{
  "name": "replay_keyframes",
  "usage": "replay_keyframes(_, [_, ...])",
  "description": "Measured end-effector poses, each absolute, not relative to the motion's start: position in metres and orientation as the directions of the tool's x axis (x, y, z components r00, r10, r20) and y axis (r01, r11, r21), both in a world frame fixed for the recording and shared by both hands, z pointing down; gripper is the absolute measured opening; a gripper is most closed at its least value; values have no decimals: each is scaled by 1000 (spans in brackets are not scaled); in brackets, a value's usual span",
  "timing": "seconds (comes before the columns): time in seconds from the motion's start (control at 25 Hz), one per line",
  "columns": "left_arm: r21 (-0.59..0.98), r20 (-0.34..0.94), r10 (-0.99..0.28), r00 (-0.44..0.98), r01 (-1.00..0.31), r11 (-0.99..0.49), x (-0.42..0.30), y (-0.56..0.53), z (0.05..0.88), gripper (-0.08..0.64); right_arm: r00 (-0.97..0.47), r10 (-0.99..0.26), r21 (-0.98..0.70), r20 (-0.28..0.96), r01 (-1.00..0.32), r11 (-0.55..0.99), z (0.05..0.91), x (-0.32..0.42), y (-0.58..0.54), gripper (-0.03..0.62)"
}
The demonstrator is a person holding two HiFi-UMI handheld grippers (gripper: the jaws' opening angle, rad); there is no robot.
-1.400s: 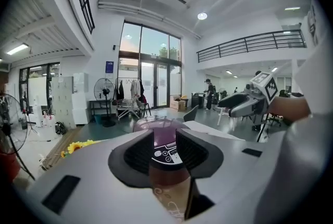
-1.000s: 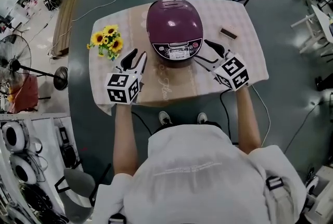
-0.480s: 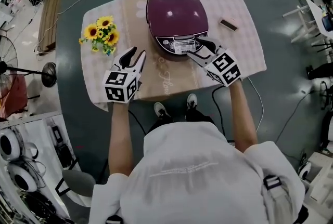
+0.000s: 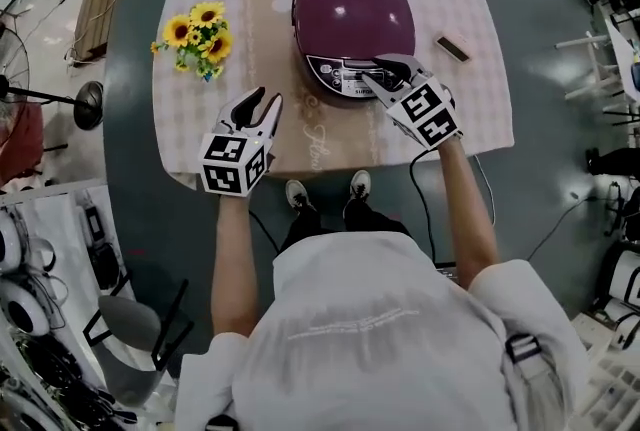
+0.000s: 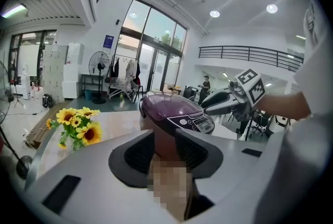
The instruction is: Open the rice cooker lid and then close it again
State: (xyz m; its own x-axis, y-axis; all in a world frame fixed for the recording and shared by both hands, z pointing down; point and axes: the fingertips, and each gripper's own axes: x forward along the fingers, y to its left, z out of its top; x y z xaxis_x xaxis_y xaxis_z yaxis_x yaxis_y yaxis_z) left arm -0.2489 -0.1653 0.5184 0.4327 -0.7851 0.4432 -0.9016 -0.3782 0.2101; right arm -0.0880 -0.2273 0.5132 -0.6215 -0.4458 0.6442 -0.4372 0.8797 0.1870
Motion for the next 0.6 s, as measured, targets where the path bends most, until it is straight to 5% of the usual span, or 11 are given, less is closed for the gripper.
replay_keyframes(0.6, [205,463,-801,379,-925,-319,-239,-157,520,137,-625,-398,211,672,-354,911,537,-90,-237,58])
